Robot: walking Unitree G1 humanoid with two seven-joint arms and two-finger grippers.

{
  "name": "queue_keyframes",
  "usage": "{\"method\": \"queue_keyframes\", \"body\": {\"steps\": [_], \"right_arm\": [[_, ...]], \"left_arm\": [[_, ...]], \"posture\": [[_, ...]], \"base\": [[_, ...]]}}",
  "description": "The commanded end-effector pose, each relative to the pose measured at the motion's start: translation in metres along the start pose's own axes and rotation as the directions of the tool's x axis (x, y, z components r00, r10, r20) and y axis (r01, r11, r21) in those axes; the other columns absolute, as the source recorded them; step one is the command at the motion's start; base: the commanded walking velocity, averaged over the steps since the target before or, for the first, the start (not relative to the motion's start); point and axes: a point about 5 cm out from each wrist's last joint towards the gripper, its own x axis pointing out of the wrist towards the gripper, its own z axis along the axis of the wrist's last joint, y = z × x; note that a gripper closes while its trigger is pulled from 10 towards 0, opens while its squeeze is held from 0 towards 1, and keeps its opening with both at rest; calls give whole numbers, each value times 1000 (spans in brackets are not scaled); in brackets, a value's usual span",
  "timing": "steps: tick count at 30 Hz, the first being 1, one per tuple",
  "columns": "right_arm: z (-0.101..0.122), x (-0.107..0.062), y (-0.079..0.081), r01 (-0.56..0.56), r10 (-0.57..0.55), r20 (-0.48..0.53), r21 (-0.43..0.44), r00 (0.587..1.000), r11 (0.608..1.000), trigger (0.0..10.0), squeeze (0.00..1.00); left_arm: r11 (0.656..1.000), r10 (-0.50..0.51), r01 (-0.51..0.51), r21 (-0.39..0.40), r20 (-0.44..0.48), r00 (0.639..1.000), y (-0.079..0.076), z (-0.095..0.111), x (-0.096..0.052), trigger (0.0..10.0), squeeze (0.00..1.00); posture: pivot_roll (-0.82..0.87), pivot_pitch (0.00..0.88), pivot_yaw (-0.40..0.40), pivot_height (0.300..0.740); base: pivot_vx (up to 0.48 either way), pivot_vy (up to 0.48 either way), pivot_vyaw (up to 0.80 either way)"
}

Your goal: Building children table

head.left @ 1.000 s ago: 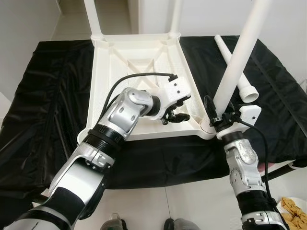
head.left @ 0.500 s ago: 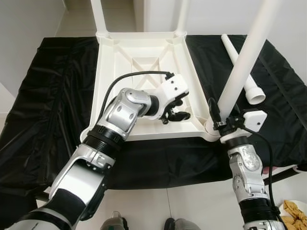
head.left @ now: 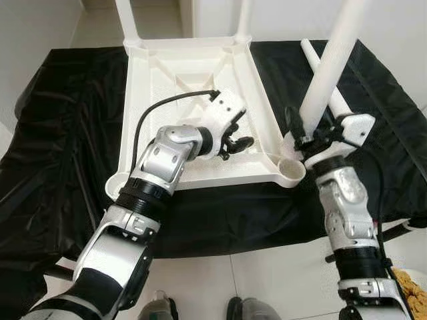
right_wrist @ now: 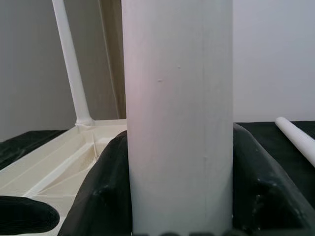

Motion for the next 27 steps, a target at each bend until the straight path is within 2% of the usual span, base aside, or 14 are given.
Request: {"method": "queue_keyframes", "body": {"steps": [1, 4, 6, 7, 11, 12, 13, 17, 20, 21, 23, 24, 25, 27], "right_arm": [[2, 3, -1, -4, 4, -6, 17, 1000, 1000, 10000, 0], [0, 6, -2, 4, -3, -33, 17, 999, 1000, 10000, 0], [-7, 7, -4, 31, -31, -86, -8, 996, 999, 10000, 0], [-16, 9, -9, 73, -79, -160, -42, 984, 996, 10000, 0], [-20, 9, -12, 102, -111, -195, -54, 975, 993, 10000, 0], [-20, 9, -12, 107, -116, -201, -55, 973, 993, 10000, 0], [-21, 10, -11, 103, -111, -204, -50, 973, 993, 10000, 0], [-21, 10, -10, 89, -95, -201, -40, 975, 995, 10000, 0], [-19, 11, -6, 67, -72, -169, -35, 983, 997, 10000, 0], [-20, 11, -4, 50, -51, -177, -9, 983, 999, 10000, 0], [-21, 11, -4, 47, -46, -181, -2, 982, 999, 10000, 0], [-21, 12, -2, 31, -28, -184, 12, 983, 999, 10000, 0], [-22, 12, -1, 15, -12, -182, 15, 983, 1000, 10000, 0], [-22, 13, 1, -3, 8, -183, 28, 983, 1000, 10000, 0]], "left_arm": [[998, 51, -50, -47, 14, 999, 3, -2, -2, 10000, 0], [995, 71, -68, -79, 29, 997, 5, -3, -3, 10000, 0], [991, 87, -82, -104, 52, 995, 6, -3, -5, 10000, 0], [984, 115, -102, -146, 82, 990, 7, -3, -7, 10000, 0], [980, 133, -114, -165, 111, 985, 7, -4, -10, 10000, 0], [979, 146, -123, -164, 134, 980, 8, -4, -13, 10000, 569], [977, 152, -124, -176, 156, 976, 8, -3, -16, 10000, 1000], [972, 177, -142, -188, 180, 968, 9, 1, -21, 10000, 1000], [961, 261, -225, -161, 263, 929, 13, 16, -28, 10000, 1000], [956, 284, -248, -156, 292, 913, 12, 22, -31, 10000, 831], [955, 289, -252, -155, 298, 910, 12, 23, -31, 10000, 831], [957, 271, -221, -188, 310, 911, 10, 26, -32, 10000, 204], [961, 255, -201, -189, 328, 910, 9, 29, -33, 10000, 0], [965, 229, -168, -201, 333, 915, 7, 30, -33, 10000, 0]], "posture": [[28, 99, -4, 740], [26, 99, -6, 740], [27, 99, -7, 740], [23, 100, -10, 740], [22, 100, -12, 740], [22, 100, -12, 740], [19, 99, -11, 740], [21, 98, -9, 740], [33, 90, -6, 740], [37, 88, -8, 740], [37, 88, -8, 740], [44, 83, -11, 740], [47, 81, -12, 740], [53, 76, -15, 740]], "base": [[0, 0, 0], [0, 0, 0], [0, 0, 0], [0, 0, 0], [0, 0, 0], [0, 0, 0], [0, 0, 0], [0, 0, 0], [0, 0, 0], [0, 0, 0], [0, 0, 0], [0, 0, 0], [0, 0, 0], [0, 0, 0]]}}
